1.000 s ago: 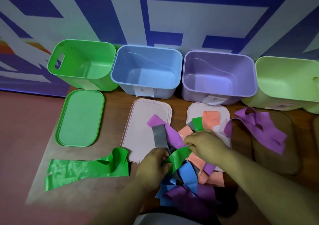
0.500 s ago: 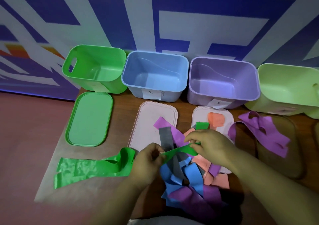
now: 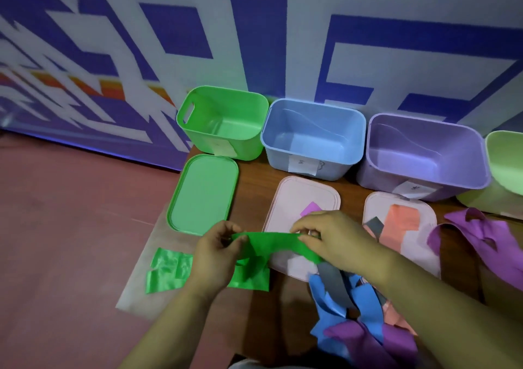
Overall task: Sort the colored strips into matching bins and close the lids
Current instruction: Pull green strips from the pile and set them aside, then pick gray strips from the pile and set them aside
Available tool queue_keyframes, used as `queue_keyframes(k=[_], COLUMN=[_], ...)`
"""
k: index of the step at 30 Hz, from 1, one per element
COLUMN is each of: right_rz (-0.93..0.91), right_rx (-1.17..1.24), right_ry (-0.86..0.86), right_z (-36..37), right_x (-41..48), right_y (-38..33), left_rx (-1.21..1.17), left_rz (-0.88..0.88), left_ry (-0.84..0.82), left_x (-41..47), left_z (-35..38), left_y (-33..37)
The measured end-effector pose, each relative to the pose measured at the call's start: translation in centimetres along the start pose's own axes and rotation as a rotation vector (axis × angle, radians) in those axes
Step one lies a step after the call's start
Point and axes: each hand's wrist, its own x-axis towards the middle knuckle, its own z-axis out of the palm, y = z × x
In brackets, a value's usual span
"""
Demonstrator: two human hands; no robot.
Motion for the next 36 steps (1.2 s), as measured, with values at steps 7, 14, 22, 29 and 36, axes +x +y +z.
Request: queue_keyframes(k=[7,14,22,29,36], right_rz=[-0.007,-0.005,0.183,0.396,0.505], right_rx=[0.046,0.050,0.013,0.078,0.038], right_ry=[-0.103,-0.181,-0.159,-0.020,0.285], right_z=[4.2,8.8,9.1,7.7,7.4], right_x=[4.6,7.5,4.2,-2.3,-7.0], right_y=[-5.6,-9.2,-5.3,-1.2,3.1], left_rx=[0.124,0.322,0.616,0.604,0.663], left_rz=[-0.024,-0.122,-0.030,0.109,0.282], left_ry=[0.210,0.259,0.070,-0.170,-0.398], left_x=[0.1,0.2,-0.3,0.3,1.6], left_z=[-6.7,-11.8,-10.3,-4.6,1.4], left_y=[-1.0,-4.1,-5.6,-4.9,-3.0])
